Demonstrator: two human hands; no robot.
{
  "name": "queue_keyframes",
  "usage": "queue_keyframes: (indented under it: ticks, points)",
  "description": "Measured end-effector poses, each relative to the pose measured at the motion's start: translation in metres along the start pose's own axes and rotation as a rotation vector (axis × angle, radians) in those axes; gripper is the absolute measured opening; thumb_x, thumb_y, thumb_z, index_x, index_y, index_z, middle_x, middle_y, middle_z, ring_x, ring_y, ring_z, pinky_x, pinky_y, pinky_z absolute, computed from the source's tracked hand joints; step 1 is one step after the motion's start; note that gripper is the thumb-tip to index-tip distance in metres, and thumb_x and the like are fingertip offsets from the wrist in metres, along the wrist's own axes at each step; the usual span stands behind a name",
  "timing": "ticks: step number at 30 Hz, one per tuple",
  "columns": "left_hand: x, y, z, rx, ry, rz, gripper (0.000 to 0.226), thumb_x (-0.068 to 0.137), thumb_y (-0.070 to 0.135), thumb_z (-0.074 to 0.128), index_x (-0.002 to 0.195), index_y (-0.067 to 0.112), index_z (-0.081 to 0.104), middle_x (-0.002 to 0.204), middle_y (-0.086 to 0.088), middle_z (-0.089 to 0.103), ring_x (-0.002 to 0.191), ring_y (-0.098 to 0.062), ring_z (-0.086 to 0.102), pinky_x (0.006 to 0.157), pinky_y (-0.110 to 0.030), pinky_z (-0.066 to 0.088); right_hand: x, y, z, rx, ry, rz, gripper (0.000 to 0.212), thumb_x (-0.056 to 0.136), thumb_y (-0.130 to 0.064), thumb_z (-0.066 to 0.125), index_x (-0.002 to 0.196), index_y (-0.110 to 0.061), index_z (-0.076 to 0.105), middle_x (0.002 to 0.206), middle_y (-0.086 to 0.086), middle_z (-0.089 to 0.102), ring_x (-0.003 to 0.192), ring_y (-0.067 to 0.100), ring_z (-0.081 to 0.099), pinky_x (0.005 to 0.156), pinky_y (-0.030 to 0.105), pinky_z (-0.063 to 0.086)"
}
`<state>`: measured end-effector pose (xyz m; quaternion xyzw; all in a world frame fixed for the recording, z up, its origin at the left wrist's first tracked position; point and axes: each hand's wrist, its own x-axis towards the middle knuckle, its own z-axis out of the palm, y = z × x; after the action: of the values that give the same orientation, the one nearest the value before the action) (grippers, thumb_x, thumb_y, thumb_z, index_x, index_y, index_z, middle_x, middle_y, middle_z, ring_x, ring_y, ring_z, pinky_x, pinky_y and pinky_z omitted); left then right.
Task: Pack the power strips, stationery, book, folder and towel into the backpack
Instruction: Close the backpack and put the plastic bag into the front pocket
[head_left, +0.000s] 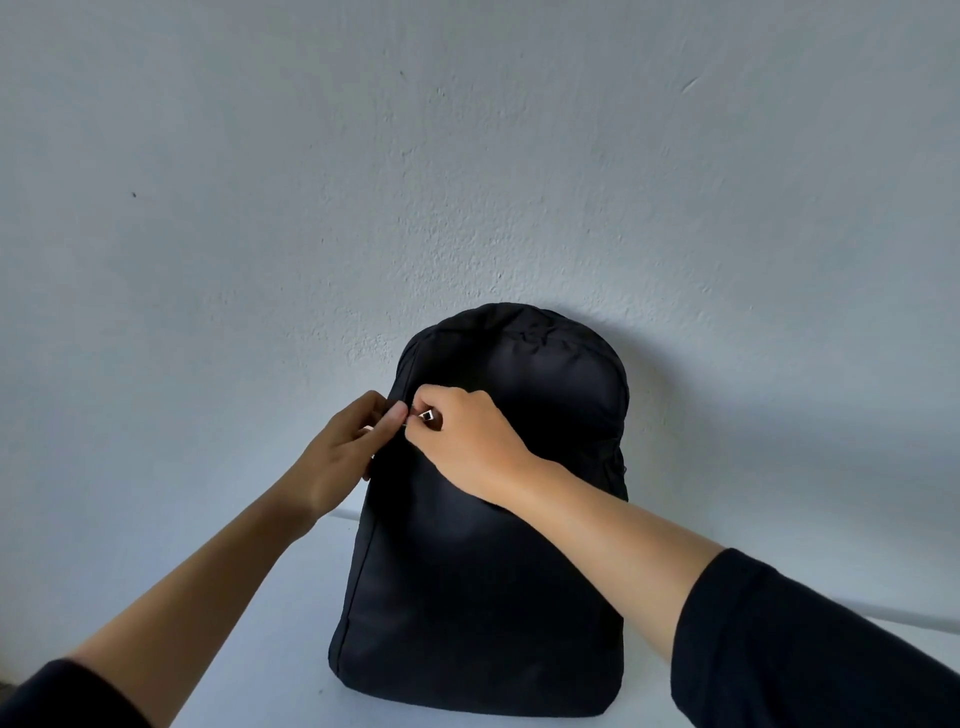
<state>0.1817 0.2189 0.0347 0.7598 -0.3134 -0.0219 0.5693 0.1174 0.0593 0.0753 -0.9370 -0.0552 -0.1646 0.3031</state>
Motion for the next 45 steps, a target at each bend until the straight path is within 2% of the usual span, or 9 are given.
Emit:
queue_keyframes:
  ticks: [7,14,18,23,26,32,36,42,45]
  points:
    - [0.002,-0.007,-0.006,0.116,0.049,0.051,0.033,0.109,0.036,0.046,0.084,0.014,0.046,0.07,-0.001,0.043,0.067,-0.02,0.042,0.063,-0.039,0.044,-0.013,0.001,-0.011,-0.392,0.065,-0.19,0.019,0.106,-0.028,0.04,0.089,-0.022,0.048,0.086,-0.006,0.064,0.071,0.023,0.055,0.062,0.036,0.038]
    - [0.001,-0.009,-0.004,0.258,0.194,0.038,0.026,0.103,0.037,0.057,0.083,0.02,0.054,0.076,0.008,0.058,0.064,-0.011,0.055,0.064,-0.025,0.048,-0.045,0.045,-0.043,-0.442,0.282,-0.228,0.022,0.096,-0.029,0.045,0.079,-0.019,0.055,0.069,-0.006,0.055,0.06,0.022,0.054,0.052,0.038,0.043]
    - [-0.005,0.012,0.009,0.467,0.423,0.354,0.017,0.095,0.036,0.07,0.097,0.024,0.056,0.092,0.01,0.057,0.078,-0.008,0.057,0.068,-0.016,0.044,-0.06,0.06,-0.054,-0.336,0.381,-0.205,0.022,0.097,-0.026,0.053,0.076,-0.02,0.055,0.063,-0.012,0.048,0.053,0.016,0.049,0.048,0.035,0.041]
    - [0.01,0.038,0.05,0.761,0.094,0.765,0.036,0.103,0.041,0.055,0.117,0.013,0.072,0.107,0.002,0.065,0.097,-0.019,0.058,0.088,-0.033,0.052,-0.055,0.046,-0.051,-0.321,0.428,-0.263,0.027,0.099,-0.029,0.055,0.075,-0.018,0.054,0.062,-0.008,0.049,0.051,0.016,0.048,0.047,0.03,0.035]
    - [0.016,0.034,0.05,0.743,0.045,0.761,0.034,0.103,0.042,0.051,0.107,0.015,0.073,0.097,0.004,0.064,0.085,-0.019,0.057,0.077,-0.041,0.053,-0.062,0.052,-0.057,-0.353,0.442,-0.264,0.027,0.099,-0.026,0.059,0.074,-0.019,0.054,0.061,-0.013,0.043,0.049,0.015,0.042,0.053,0.021,0.023]
    - [0.013,0.032,0.046,0.774,0.058,0.762,0.029,0.105,0.037,0.047,0.105,0.018,0.069,0.1,0.005,0.062,0.088,-0.017,0.057,0.076,-0.037,0.053,-0.076,0.077,-0.065,-0.266,0.572,-0.192,0.026,0.095,-0.023,0.057,0.07,-0.016,0.051,0.066,-0.011,0.046,0.065,0.016,0.047,0.062,0.035,0.04]
    - [0.014,0.028,0.042,0.721,0.096,0.699,0.026,0.104,0.038,0.049,0.104,0.02,0.068,0.099,0.009,0.061,0.088,-0.015,0.056,0.076,-0.036,0.053,-0.092,0.112,-0.073,0.016,0.69,0.099,0.035,0.096,-0.011,0.063,0.066,-0.007,0.047,0.06,-0.006,0.04,0.06,0.011,0.039,0.058,0.026,0.033]
    - [0.012,0.022,0.047,0.555,0.203,0.594,0.02,0.098,0.043,0.065,0.096,0.024,0.068,0.094,0.014,0.061,0.093,-0.011,0.055,0.085,-0.025,0.047,-0.1,0.116,-0.063,0.348,0.576,0.379,0.033,0.09,-0.016,0.057,0.071,0.01,0.047,0.066,0.026,0.047,0.057,0.015,0.037,0.058,0.031,0.029]
    - [0.005,0.02,0.043,0.43,0.399,0.462,0.016,0.09,0.03,0.076,0.102,0.025,0.066,0.104,0.011,0.059,0.105,-0.014,0.054,0.09,-0.015,0.042,-0.091,0.11,-0.068,0.446,0.589,0.452,0.01,0.09,-0.013,0.06,0.085,-0.005,0.055,0.075,0.006,0.058,0.069,0.019,0.053,0.063,0.03,0.037]
